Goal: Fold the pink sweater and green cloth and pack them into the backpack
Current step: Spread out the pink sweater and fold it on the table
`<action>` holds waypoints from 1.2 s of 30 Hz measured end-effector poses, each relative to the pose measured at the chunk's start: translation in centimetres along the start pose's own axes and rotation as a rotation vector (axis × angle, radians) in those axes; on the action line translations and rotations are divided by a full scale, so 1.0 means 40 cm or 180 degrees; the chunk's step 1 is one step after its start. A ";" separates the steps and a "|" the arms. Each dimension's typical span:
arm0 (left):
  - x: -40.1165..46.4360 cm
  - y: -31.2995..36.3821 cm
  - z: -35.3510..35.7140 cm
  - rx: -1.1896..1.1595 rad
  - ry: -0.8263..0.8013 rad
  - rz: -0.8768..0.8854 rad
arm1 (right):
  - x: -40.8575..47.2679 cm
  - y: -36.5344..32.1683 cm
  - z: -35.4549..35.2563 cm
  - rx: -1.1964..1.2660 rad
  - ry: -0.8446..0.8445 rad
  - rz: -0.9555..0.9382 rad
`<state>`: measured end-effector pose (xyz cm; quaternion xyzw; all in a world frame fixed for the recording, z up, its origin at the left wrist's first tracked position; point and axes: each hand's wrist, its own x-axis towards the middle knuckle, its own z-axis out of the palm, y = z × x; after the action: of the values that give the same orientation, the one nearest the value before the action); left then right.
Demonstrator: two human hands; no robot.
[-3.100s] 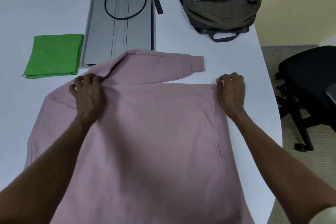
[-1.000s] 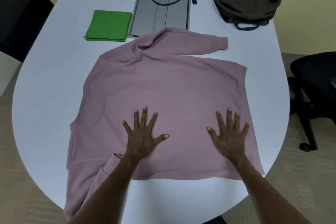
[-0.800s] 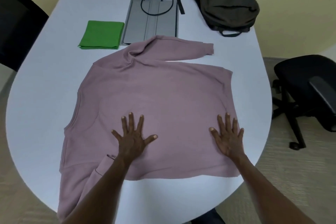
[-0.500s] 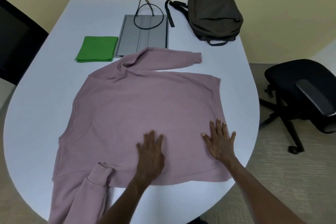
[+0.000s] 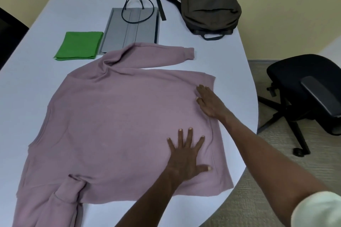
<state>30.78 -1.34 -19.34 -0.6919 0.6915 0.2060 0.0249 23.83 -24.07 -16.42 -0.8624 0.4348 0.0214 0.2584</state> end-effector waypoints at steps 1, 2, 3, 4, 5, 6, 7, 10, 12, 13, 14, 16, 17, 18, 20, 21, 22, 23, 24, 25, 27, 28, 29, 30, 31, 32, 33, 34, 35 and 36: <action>-0.013 0.008 0.016 0.0121 -0.0033 -0.0051 | 0.030 0.014 -0.004 -0.0239 -0.0294 0.0050; -0.026 0.012 0.035 0.0181 -0.0031 -0.0102 | 0.054 0.029 -0.007 -0.0474 -0.0502 0.0112; -0.039 0.016 0.051 0.0185 -0.0013 -0.0146 | 0.074 0.045 -0.006 -0.0682 -0.0628 0.0155; -0.047 0.017 0.062 0.0156 -0.0011 -0.0180 | 0.091 0.059 -0.004 -0.0843 -0.0683 0.0182; -0.053 0.019 0.064 0.0117 0.0006 -0.0195 | 0.102 0.070 -0.002 -0.0941 -0.0682 0.0204; -0.056 0.021 0.061 0.0095 0.0045 -0.0201 | 0.111 0.078 0.000 -0.0992 -0.0642 0.0225; -0.057 0.022 0.058 0.0084 0.0091 -0.0218 | 0.120 0.084 0.002 -0.1012 -0.0601 0.0250; -0.061 0.024 0.052 -0.0021 0.0087 -0.0286 | 0.132 0.088 0.001 -0.1040 -0.0650 0.0342; -0.062 0.025 0.052 -0.0016 0.0083 -0.0305 | 0.121 0.071 -0.004 -0.1046 -0.0660 0.0349; -0.063 0.024 0.048 -0.0014 0.0080 -0.0287 | 0.105 0.056 -0.005 -0.1004 -0.0557 0.0303; -0.063 0.021 0.040 -0.0037 0.0077 -0.0241 | 0.078 0.035 -0.004 -0.0950 -0.0365 0.0195; -0.072 0.010 0.023 -0.0242 0.0072 -0.0126 | -0.005 -0.012 0.015 -0.0732 0.0057 -0.0126; -0.084 0.003 0.018 -0.0409 0.0124 -0.0104 | -0.062 -0.033 0.034 -0.0541 0.0168 -0.0263; -0.102 -0.004 0.016 -0.0602 0.0289 -0.0126 | -0.121 -0.050 0.057 -0.0347 0.0233 -0.0362; -0.154 -0.026 0.019 -0.1005 0.0816 -0.0332 | -0.238 -0.067 0.108 -0.0055 0.0319 -0.0471; -0.185 -0.040 0.023 -0.1092 0.1076 -0.0455 | -0.289 -0.070 0.131 0.0009 0.0362 -0.0482; -0.218 -0.056 0.029 -0.1102 0.1287 -0.0572 | -0.335 -0.070 0.152 0.0018 0.0392 -0.0480; -0.250 -0.073 0.032 -0.1097 0.1441 -0.0692 | -0.372 -0.069 0.170 -0.0009 0.0383 -0.0477; -0.283 -0.092 0.035 -0.1116 0.1540 -0.0815 | -0.405 -0.070 0.185 -0.0050 0.0347 -0.0476; -0.316 -0.112 0.034 -0.1168 0.1598 -0.0959 | -0.431 -0.070 0.198 -0.0093 0.0307 -0.0482; -0.381 -0.151 0.027 -0.1238 0.1683 -0.1267 | -0.472 -0.072 0.213 -0.0134 0.0235 -0.0511; -0.413 -0.172 0.027 -0.1215 0.1750 -0.1382 | -0.487 -0.075 0.218 -0.0143 0.0199 -0.0554; -0.447 -0.191 0.027 -0.1191 0.1805 -0.1507 | -0.502 -0.077 0.223 -0.0171 0.0167 -0.0643; -0.481 -0.210 0.029 -0.1148 0.1888 -0.1632 | -0.518 -0.078 0.228 -0.0204 0.0139 -0.0773; -0.515 -0.235 0.030 -0.1126 0.1975 -0.1792 | -0.533 -0.078 0.233 -0.0237 0.0116 -0.0928; -0.548 -0.257 0.029 -0.1070 0.2091 -0.1945 | -0.547 -0.078 0.237 -0.0268 0.0109 -0.1093; -0.583 -0.284 0.028 -0.1045 0.2177 -0.2118 | -0.560 -0.076 0.241 -0.0289 0.0106 -0.1244; -0.617 -0.310 0.027 -0.1002 0.2251 -0.2259 | -0.573 -0.074 0.244 -0.0306 0.0105 -0.1370; -0.651 -0.337 0.023 -0.0948 0.2296 -0.2436 | -0.585 -0.070 0.247 -0.0316 0.0107 -0.1473; -0.681 -0.365 0.020 -0.0865 0.2318 -0.2625 | -0.594 -0.066 0.251 -0.0329 0.0114 -0.1572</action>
<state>45.82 25.34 -15.02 -0.9282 0.2952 0.0145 -0.2261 12.97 -0.56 -17.78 -0.9548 0.2138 -0.0354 0.2035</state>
